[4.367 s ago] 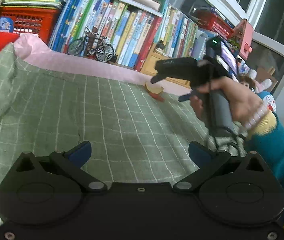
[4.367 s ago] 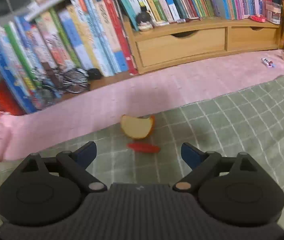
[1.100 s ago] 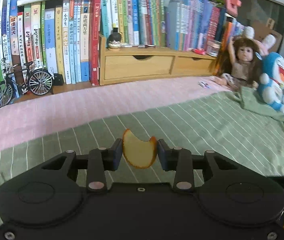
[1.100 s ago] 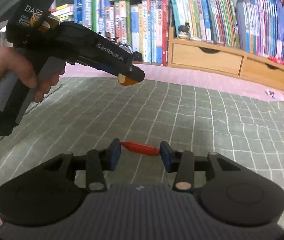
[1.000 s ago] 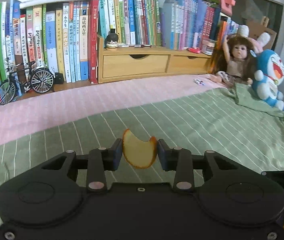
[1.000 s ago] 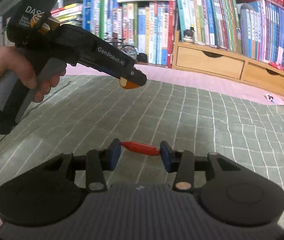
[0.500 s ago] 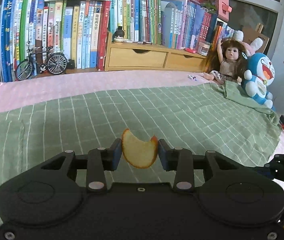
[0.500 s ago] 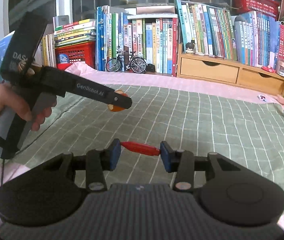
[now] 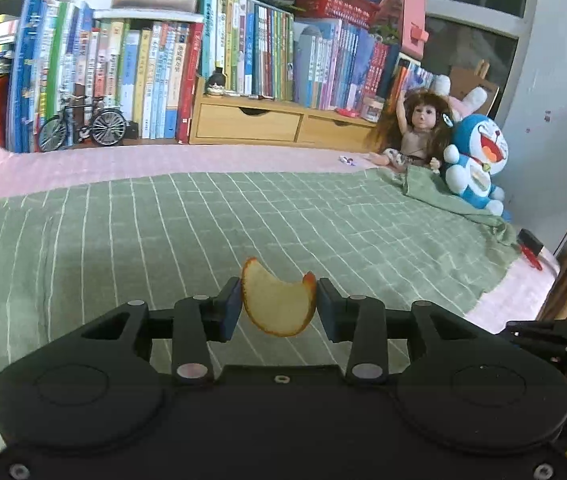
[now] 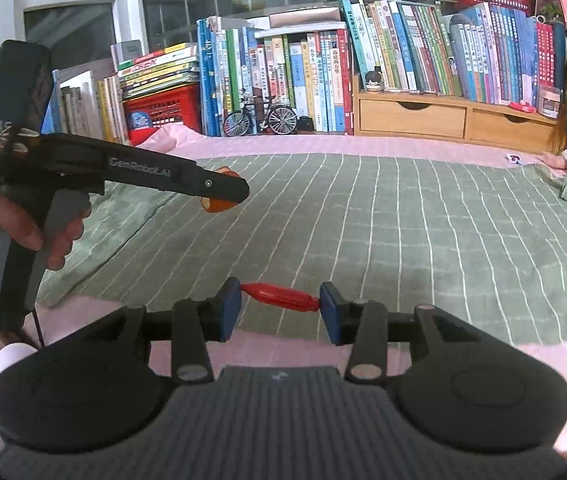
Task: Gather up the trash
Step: 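Carry the bread slice and red stick over the bed's edge down to the bin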
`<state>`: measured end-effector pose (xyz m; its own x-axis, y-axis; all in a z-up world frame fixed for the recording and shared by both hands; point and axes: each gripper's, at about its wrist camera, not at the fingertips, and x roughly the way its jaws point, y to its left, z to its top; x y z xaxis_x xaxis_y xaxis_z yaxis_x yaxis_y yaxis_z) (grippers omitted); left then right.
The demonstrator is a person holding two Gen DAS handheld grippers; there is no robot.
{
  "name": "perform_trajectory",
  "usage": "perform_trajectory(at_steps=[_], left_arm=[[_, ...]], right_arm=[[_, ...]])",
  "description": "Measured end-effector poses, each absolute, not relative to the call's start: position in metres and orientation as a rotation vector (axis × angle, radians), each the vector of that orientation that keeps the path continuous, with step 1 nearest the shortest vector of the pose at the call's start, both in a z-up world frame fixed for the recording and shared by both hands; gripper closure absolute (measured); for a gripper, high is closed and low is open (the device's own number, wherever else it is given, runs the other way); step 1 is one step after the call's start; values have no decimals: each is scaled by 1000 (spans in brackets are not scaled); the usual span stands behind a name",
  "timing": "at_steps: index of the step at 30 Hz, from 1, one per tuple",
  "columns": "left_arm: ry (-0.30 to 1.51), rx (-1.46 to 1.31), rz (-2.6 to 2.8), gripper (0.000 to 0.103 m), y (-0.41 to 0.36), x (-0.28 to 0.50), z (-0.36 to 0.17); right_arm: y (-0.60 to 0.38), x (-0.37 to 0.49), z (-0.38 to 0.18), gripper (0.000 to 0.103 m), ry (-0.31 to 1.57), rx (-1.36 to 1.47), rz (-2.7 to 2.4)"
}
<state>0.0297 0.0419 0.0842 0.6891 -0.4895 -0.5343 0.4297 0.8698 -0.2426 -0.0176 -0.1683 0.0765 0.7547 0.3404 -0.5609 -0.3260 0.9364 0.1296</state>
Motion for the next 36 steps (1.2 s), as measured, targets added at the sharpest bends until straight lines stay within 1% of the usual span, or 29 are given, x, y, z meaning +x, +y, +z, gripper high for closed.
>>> perform_trajectory(at_steps=[10, 16, 28, 36], left_arm=[[589, -159, -528, 65, 49, -56, 85], [592, -173, -514, 65, 56, -95, 79], [632, -182, -505, 66, 70, -159, 62], [701, -200, -543, 66, 77, -188, 38]], right_arm=[[-168, -63, 75, 56, 594, 26, 383], [-168, -85, 66, 56, 617, 34, 403], [-159, -121, 48, 56, 663, 61, 446], [-157, -135, 33, 56, 710, 45, 424]])
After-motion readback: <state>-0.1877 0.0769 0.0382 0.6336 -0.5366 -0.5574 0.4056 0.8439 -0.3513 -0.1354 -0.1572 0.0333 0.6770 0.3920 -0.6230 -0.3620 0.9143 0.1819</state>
